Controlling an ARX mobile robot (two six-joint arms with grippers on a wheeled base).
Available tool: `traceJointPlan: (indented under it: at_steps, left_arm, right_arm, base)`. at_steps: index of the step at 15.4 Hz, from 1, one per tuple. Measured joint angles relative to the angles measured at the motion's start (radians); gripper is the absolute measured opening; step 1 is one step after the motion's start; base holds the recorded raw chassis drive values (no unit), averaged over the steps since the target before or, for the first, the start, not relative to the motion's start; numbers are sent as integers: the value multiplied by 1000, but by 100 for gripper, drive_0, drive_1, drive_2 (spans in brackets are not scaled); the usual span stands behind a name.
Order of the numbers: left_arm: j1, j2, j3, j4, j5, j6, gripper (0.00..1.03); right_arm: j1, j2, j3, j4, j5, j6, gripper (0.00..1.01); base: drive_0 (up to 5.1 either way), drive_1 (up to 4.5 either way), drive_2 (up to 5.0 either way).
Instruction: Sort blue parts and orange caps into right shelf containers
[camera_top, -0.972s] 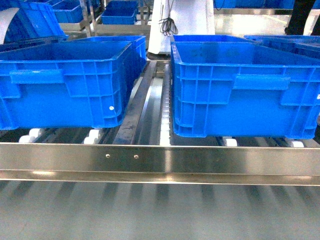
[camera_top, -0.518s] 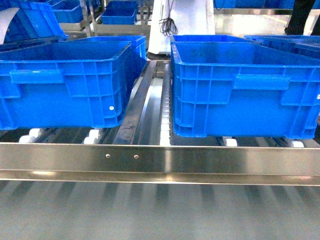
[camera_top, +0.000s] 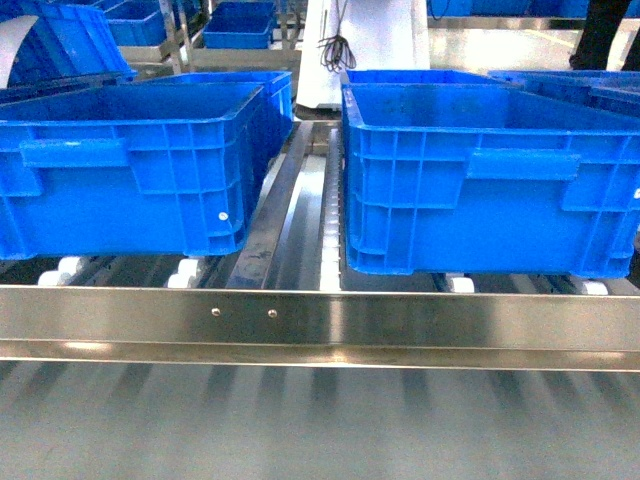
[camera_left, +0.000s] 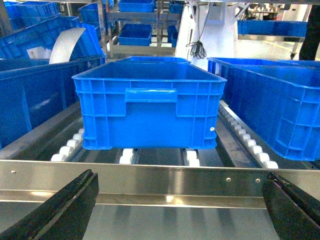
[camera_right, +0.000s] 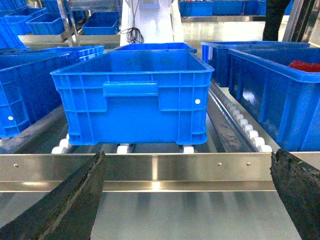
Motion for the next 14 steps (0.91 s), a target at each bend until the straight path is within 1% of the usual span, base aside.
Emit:
traceJointPlan:
  at_steps: [14]
  left_arm:
    - [0, 0, 0, 0, 0, 0, 98]
  right_arm:
    - [0, 0, 0, 0, 0, 0, 98]
  base:
    - [0, 0, 0]
